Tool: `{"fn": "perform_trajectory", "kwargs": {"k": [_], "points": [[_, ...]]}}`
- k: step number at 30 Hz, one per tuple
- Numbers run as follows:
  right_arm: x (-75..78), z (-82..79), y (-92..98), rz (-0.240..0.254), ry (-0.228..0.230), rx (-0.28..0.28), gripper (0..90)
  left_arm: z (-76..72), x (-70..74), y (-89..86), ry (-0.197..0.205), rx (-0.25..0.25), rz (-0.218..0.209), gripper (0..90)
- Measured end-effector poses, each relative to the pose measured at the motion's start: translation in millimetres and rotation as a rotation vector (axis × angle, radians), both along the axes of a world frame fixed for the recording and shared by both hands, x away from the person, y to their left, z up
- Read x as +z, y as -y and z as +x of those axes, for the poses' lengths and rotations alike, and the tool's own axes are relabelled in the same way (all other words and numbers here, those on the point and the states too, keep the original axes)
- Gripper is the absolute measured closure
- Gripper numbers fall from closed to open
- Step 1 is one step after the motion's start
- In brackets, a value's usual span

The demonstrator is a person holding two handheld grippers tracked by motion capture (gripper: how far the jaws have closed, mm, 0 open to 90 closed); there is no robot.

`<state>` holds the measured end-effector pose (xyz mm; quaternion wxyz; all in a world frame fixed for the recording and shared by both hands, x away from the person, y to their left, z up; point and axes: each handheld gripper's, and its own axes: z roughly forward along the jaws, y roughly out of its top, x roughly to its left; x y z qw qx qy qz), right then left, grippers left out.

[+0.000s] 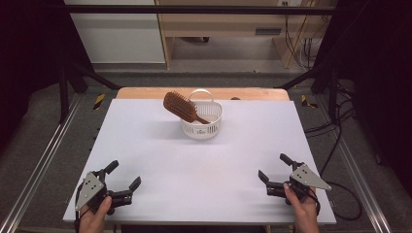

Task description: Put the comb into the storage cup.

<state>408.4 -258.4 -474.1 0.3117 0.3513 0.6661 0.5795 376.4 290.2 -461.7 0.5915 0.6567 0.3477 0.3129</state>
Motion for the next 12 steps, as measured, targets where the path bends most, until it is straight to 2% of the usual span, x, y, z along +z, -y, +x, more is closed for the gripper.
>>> {"fn": "perform_trajectory", "kwargs": {"k": [3, 6, 12], "points": [[0.2, 0.2, -0.2, 0.021, -0.022, 0.011, 2.1, -2.5, 0.3, 4.8, 0.006, -0.001, 0.018, 2.2], [0.2, 0.2, -1.8, 0.017, -0.032, 0.022, 2.3, 0.3, 1.6, 5.0, 0.008, 0.009, 0.024, 2.5], [0.3, 0.7, -6.9, 0.005, -0.032, 0.027, 2.8, 3.8, 1.6, -2.4, 0.005, 0.043, 0.002, 2.5]]}}
